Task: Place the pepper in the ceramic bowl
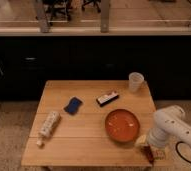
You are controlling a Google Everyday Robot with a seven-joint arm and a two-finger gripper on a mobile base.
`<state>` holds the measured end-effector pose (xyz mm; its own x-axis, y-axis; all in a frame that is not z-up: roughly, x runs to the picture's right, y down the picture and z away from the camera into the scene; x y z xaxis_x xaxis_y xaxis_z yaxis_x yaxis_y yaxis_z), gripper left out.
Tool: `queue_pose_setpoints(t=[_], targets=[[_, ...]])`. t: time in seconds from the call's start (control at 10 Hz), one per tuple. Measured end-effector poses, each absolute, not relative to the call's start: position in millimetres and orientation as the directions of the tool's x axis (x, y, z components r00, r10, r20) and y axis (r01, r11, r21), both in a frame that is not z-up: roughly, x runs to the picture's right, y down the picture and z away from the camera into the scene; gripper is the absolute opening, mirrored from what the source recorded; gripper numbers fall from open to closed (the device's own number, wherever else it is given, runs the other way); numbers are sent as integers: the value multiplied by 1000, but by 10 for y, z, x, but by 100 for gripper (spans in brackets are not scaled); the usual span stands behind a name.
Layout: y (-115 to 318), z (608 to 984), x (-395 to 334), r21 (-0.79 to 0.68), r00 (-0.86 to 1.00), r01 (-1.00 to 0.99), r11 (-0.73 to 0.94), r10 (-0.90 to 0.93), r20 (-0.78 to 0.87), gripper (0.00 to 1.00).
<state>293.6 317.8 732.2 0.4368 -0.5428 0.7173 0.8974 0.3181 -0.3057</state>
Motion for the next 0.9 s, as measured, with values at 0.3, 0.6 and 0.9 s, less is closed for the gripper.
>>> queue_pose_setpoints(t=[0.3, 0.6, 0.9], targets=[[3246, 7347, 2913, -298, 401, 915, 271, -552, 731, 80], [3292, 7359, 2912, -273, 348, 938, 215, -564, 749, 80], [3280, 7360, 2962, -250, 311, 950, 185, -583, 750, 78]])
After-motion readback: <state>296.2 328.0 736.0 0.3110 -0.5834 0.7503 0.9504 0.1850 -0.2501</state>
